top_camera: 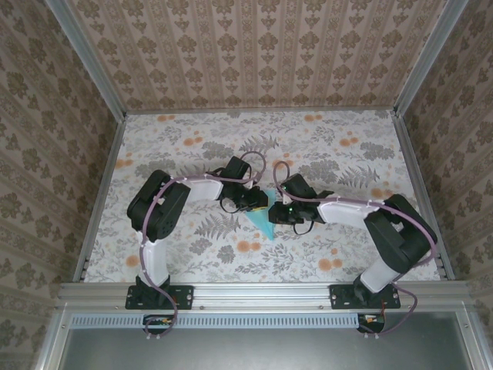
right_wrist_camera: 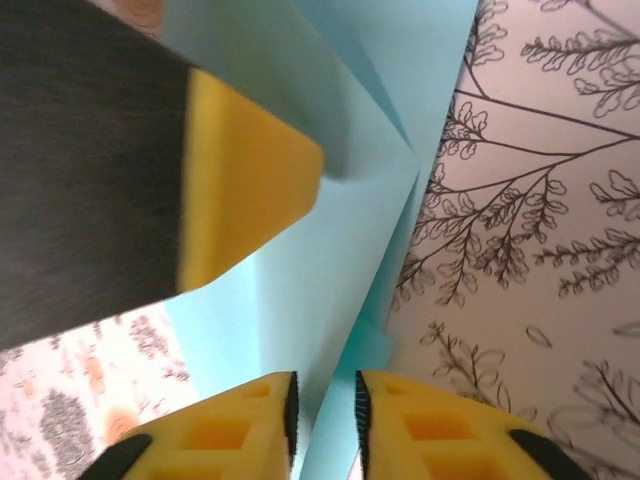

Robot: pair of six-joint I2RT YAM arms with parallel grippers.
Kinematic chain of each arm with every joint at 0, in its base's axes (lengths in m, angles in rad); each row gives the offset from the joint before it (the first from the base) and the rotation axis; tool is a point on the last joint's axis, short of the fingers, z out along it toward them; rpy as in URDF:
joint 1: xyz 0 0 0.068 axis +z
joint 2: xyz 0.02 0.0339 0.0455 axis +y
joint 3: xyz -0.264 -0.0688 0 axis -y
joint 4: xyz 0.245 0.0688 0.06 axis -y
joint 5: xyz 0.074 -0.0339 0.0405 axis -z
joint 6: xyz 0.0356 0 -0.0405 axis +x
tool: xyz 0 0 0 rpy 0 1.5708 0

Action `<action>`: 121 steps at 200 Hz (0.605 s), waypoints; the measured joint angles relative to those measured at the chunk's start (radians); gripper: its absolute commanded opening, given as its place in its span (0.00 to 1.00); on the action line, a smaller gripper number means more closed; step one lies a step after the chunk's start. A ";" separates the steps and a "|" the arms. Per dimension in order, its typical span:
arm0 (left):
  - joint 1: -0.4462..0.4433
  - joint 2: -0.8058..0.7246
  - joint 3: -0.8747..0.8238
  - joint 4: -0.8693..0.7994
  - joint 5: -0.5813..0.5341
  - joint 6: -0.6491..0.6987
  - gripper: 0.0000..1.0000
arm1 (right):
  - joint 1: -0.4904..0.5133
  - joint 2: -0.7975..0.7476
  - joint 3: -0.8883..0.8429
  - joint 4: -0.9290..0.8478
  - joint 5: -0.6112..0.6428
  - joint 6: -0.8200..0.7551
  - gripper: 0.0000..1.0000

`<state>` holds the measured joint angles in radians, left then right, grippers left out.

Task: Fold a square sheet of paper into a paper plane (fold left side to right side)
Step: Fourth fold the wing at the center of the table.

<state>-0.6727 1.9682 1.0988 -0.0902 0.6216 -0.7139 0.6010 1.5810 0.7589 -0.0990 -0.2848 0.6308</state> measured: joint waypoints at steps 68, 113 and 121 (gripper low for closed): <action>0.000 -0.001 -0.002 0.005 0.000 0.000 0.22 | 0.004 -0.117 -0.075 0.045 -0.126 0.052 0.28; 0.000 -0.003 -0.006 0.009 -0.001 0.000 0.22 | 0.025 -0.023 -0.075 0.137 -0.208 0.092 0.27; 0.000 -0.003 -0.006 0.009 -0.001 0.000 0.22 | 0.027 -0.008 -0.074 0.143 -0.215 0.097 0.26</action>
<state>-0.6727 1.9652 1.0931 -0.0814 0.6205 -0.7139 0.6277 1.5734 0.6853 0.0437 -0.4995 0.7280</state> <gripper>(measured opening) 0.221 0.269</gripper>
